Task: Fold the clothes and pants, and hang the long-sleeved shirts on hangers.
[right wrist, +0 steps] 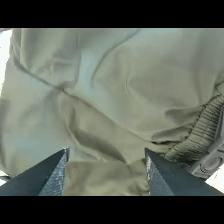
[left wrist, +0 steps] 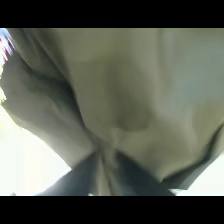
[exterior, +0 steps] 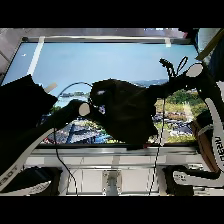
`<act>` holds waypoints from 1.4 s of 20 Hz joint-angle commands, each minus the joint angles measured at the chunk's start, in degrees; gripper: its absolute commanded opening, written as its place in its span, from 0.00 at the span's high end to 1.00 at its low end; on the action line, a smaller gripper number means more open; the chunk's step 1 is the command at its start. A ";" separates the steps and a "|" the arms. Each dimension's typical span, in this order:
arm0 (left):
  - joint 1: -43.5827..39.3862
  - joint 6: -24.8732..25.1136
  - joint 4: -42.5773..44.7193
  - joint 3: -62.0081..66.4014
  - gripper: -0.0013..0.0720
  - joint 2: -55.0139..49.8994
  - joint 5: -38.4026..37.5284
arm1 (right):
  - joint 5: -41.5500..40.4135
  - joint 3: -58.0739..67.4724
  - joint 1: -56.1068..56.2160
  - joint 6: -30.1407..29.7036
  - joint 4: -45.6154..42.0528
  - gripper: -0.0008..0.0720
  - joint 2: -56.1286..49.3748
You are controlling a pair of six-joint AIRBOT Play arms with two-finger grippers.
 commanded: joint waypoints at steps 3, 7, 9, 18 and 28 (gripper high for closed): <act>11.15 -6.08 7.52 -0.90 0.02 7.45 9.22 | -0.57 0.04 0.07 0.02 -2.34 0.27 0.02; 15.15 -8.48 4.04 -0.90 0.02 0.44 10.21 | -1.33 0.04 0.07 0.24 -0.96 0.27 0.02; 14.64 -8.41 -2.03 -0.90 0.02 -2.84 12.31 | -0.11 0.04 0.07 0.24 -0.31 0.27 0.02; 11.80 -6.78 -7.98 -0.55 0.03 -13.03 28.76 | -1.86 0.04 0.07 0.20 -0.44 0.27 0.00; 9.94 -6.73 -7.93 0.68 0.72 -16.79 31.34 | -4.50 0.04 0.07 0.22 -0.44 0.27 -0.04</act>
